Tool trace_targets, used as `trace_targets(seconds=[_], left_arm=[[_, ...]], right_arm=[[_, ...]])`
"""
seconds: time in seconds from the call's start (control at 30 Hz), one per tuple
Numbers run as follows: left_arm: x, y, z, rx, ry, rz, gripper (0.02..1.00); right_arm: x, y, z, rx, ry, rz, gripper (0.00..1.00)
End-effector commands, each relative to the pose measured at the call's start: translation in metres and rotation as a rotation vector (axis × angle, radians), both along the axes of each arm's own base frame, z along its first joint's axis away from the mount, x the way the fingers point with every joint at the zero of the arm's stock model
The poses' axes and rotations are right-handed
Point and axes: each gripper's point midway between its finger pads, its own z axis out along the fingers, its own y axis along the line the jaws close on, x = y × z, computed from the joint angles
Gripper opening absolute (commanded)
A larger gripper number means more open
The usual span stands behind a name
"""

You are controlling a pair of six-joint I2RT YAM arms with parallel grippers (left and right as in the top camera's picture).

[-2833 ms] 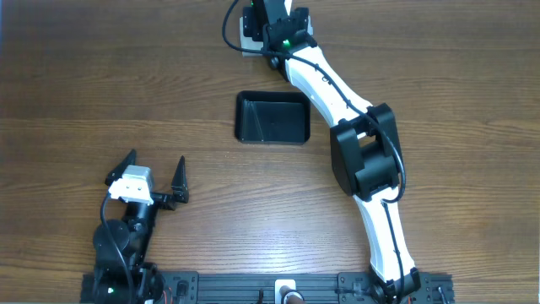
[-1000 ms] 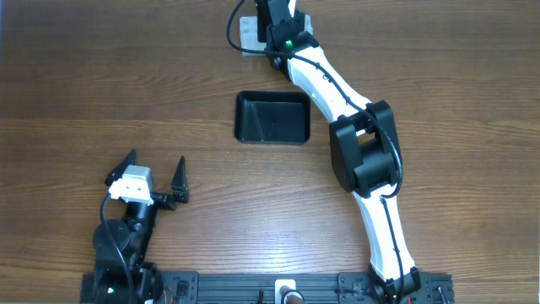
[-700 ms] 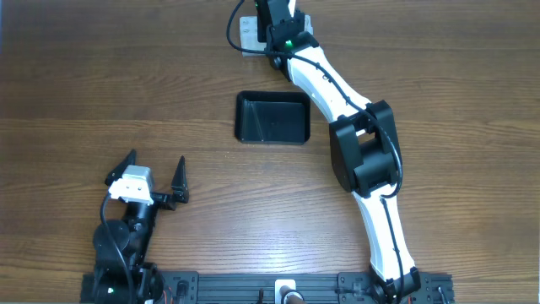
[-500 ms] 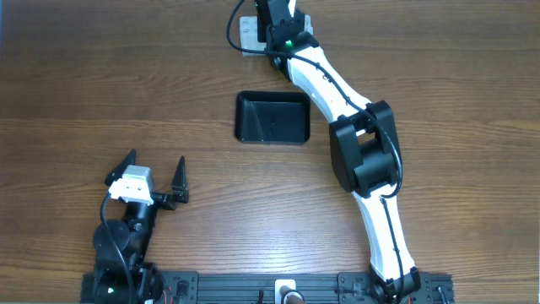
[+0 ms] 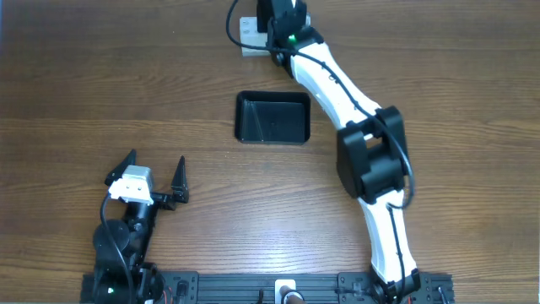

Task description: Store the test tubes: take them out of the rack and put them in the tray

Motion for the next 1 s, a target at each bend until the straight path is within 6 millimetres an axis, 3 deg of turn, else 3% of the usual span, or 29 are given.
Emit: trace_targets(seconds=[0.03, 0.13, 0.27, 0.47, 0.7, 1.0], left_arm=[[0.000, 0.000, -0.002, 0.014, -0.001, -0.006, 1.000], [0.000, 0.000, -0.002, 0.014, -0.001, -0.006, 1.000], [0.000, 0.000, -0.002, 0.014, -0.001, -0.006, 1.000], [0.000, 0.000, -0.002, 0.014, -0.001, -0.006, 1.000], [0.000, 0.000, -0.002, 0.014, -0.001, -0.006, 1.000], [0.000, 0.000, -0.002, 0.014, -0.001, -0.006, 1.000]], right_arm=[[-0.029, -0.008, 0.141, 0.050, -0.227, -0.017, 0.112], [-0.048, -0.009, 0.174, 0.053, -0.258, 0.000, 0.112], [-0.077, -0.007, 0.173, 0.057, -0.165, 0.011, 0.084], [-0.117, 0.000, 0.117, 0.044, 0.099, 0.010, 0.060], [-0.157, 0.003, 0.033, 0.018, 0.451, 0.032, 0.053], [-0.161, 0.027, -0.062, 0.017, 0.684, 0.062, 0.049]])
